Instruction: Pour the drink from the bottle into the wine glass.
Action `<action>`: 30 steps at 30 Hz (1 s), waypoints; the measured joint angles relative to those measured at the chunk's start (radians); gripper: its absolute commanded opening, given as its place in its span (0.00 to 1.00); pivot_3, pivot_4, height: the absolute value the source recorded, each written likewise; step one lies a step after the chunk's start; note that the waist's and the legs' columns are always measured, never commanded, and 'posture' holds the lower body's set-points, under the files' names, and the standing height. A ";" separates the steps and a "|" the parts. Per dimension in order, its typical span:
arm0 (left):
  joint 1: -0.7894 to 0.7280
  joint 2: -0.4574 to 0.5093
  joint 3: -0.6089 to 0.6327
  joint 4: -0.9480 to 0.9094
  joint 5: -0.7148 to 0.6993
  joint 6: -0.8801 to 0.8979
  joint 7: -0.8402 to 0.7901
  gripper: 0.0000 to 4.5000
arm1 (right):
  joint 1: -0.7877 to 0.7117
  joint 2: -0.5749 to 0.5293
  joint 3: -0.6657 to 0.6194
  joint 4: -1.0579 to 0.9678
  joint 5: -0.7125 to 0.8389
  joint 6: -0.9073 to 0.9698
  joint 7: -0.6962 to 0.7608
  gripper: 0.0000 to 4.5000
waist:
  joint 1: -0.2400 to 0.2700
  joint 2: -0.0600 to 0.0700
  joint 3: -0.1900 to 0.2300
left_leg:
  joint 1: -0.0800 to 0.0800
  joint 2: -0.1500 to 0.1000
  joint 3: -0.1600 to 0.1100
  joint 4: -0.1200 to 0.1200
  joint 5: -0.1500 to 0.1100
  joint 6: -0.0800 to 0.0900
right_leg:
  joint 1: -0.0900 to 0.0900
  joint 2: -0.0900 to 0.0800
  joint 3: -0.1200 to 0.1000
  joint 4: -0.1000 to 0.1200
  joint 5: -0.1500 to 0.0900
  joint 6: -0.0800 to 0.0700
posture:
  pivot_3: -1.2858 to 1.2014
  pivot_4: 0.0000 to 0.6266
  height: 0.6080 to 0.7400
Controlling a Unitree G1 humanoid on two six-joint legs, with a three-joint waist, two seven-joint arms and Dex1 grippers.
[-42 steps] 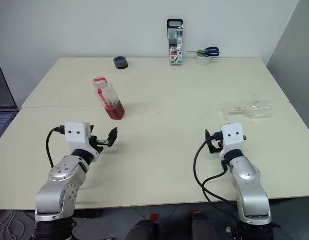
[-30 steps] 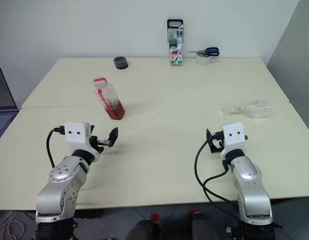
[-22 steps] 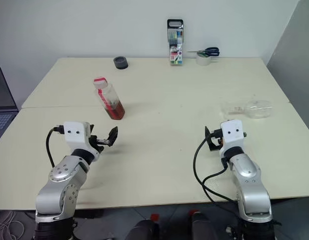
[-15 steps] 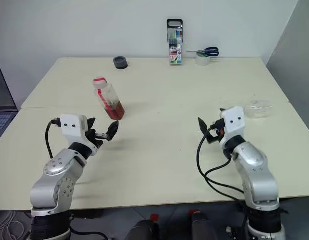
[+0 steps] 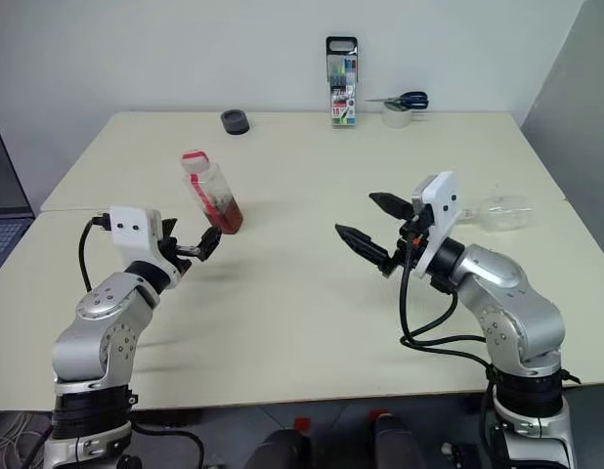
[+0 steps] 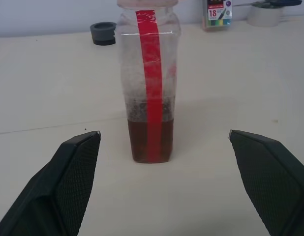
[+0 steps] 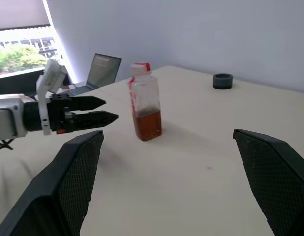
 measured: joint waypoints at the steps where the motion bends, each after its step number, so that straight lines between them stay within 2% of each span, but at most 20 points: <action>1: -0.010 0.004 0.002 0.011 0.002 -0.003 -0.001 1.00 | 0.000 0.001 0.008 -0.001 -0.001 -0.002 -0.005 1.00 | 0.000 0.000 0.000 | 0.000 0.000 0.000 0.000 0.001 -0.001 | 0.000 0.000 0.000 0.000 0.000 0.000 | 0.52 0.24 1.00; 11: -0.174 0.019 -0.021 0.188 0.047 -0.097 -0.032 1.00 | 0.014 0.011 0.074 0.005 -0.052 -0.071 -0.049 1.00 | 0.000 0.000 0.000 | 0.000 0.000 0.000 0.000 0.001 -0.002 | -0.001 0.000 0.000 0.000 0.000 0.000 | 0.52 0.24 1.00; 30: -0.400 0.030 -0.068 0.641 0.129 -0.349 -0.118 1.00 | -0.037 0.024 0.070 -0.041 -0.006 -0.025 -0.143 1.00 | 0.000 0.000 0.000 | -0.001 -0.001 0.000 0.000 0.001 -0.002 | -0.002 0.000 0.000 0.000 0.000 0.000 | 0.52 0.24 1.00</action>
